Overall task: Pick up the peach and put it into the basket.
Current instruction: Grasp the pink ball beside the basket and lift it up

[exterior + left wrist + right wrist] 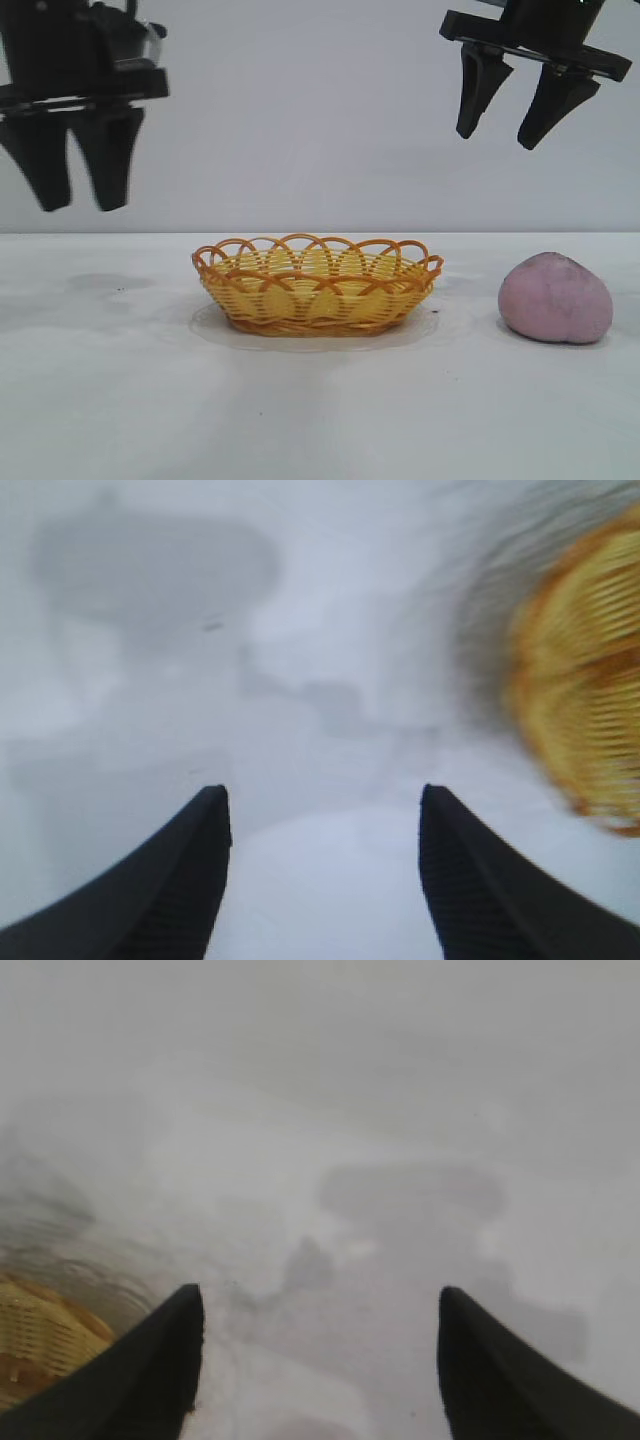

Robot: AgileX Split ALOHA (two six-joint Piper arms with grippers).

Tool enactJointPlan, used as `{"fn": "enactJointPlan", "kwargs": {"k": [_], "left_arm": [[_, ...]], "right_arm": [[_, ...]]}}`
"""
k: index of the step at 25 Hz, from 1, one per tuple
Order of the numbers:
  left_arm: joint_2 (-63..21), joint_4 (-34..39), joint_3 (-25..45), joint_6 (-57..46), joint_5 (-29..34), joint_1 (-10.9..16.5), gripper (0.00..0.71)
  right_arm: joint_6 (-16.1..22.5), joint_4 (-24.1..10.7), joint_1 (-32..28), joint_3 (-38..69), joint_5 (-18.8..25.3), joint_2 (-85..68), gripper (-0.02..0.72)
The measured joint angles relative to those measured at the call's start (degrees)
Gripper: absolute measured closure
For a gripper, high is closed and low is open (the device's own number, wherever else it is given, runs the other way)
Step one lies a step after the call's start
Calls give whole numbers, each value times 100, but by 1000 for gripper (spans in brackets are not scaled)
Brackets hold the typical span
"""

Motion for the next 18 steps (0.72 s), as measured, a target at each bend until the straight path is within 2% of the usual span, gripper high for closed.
{"fn": "enactJointPlan", "kwargs": {"k": [3,13,18], "left_arm": [[0,374,0,-270,128,118,344],[-196,384,0,-283,842,1148,344],[-734,384,0,-274,1078,1260,344]], "right_arm": [[0,0,0,0,-1,0,270],[0,0,0,0,68,0,270],[0,0,0,0,86,0,270]]}}
